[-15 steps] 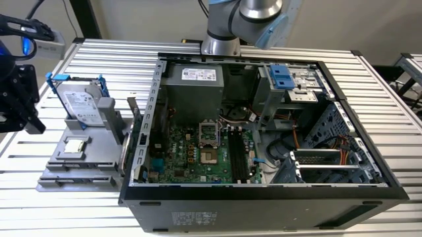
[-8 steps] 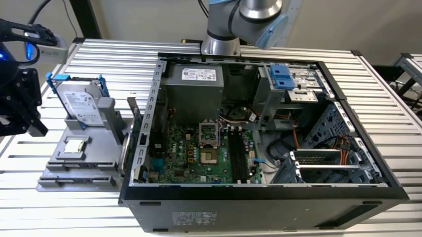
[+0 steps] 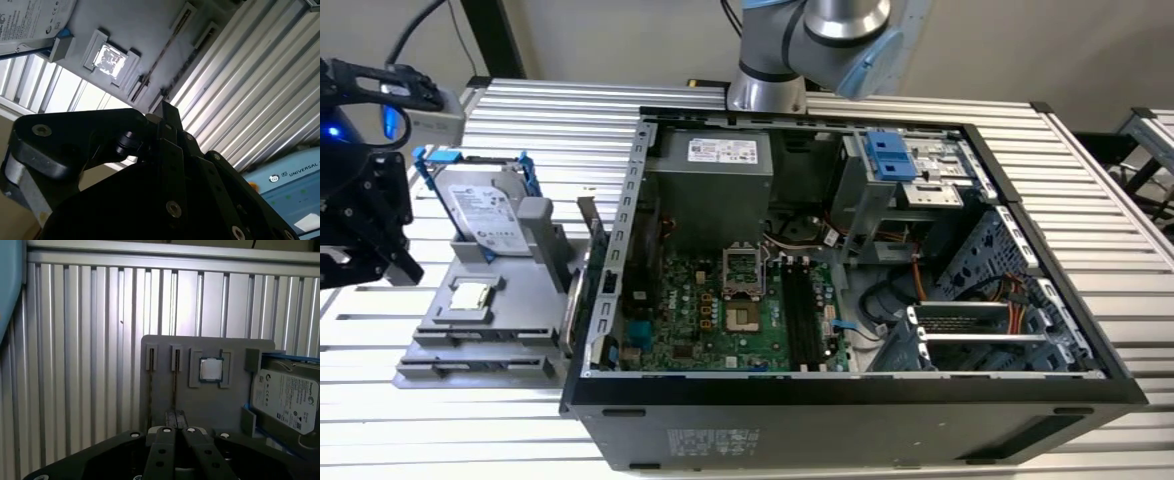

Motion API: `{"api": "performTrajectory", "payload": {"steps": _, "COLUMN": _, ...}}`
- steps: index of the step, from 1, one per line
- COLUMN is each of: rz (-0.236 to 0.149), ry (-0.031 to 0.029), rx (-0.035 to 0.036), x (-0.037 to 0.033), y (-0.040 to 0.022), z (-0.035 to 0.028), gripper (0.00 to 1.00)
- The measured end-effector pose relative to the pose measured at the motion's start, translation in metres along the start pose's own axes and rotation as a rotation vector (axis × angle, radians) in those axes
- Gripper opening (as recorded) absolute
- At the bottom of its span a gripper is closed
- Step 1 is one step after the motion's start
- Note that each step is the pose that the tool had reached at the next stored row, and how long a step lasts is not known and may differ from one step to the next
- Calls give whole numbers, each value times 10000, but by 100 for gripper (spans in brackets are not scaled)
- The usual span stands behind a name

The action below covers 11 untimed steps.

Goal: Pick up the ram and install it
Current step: 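Pick up the ram and move it above insertion slot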

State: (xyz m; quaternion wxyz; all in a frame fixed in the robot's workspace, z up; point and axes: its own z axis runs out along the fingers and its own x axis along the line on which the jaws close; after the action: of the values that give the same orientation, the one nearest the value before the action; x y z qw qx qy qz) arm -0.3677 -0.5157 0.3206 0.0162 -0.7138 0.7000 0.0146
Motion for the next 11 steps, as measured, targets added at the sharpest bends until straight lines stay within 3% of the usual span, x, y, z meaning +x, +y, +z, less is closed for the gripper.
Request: {"api": "performTrajectory", "payload": {"steps": 11, "rz": 14, "ry": 0, "rx": 1, "x": 29, "y": 0, "z": 174, "gripper": 0}}
